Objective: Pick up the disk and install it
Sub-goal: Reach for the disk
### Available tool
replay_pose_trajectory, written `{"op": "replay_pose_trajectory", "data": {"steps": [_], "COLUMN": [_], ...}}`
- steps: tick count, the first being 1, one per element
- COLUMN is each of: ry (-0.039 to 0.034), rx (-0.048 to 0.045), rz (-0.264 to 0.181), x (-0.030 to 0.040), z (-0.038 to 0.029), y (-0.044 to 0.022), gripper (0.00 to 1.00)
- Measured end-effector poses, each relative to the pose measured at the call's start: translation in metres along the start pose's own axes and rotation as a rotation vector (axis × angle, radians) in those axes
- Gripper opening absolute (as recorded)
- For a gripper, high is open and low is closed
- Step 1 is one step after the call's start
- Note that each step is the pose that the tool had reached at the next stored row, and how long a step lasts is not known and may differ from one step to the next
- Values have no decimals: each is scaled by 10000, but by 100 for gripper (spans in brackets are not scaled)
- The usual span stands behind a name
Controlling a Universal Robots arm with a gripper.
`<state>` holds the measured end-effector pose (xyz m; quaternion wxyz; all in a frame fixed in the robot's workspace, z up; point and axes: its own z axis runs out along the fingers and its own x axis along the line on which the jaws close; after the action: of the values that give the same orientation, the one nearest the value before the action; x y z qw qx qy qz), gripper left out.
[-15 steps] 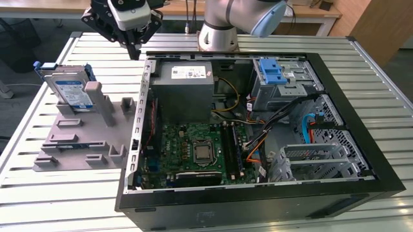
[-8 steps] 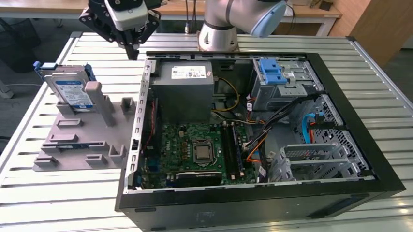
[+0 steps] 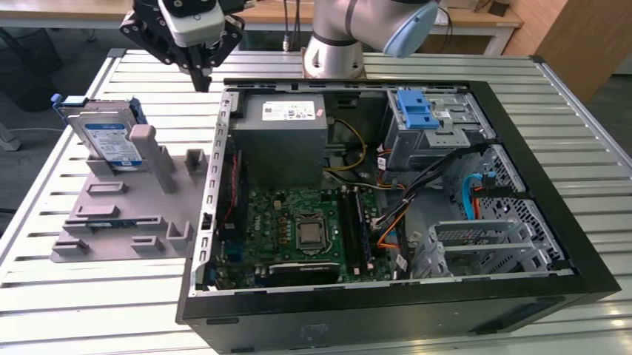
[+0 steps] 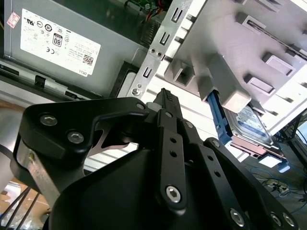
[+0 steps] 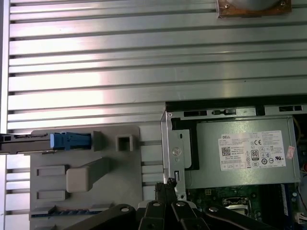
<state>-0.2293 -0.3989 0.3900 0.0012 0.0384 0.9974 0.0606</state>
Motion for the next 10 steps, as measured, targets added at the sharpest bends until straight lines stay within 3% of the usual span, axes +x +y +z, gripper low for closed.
{"op": "replay_pose_trajectory", "data": {"steps": [10], "ry": [0], "rx": [0], "rz": [0], "x": [33], "z": [2], "y": [-3], "gripper": [11]}}
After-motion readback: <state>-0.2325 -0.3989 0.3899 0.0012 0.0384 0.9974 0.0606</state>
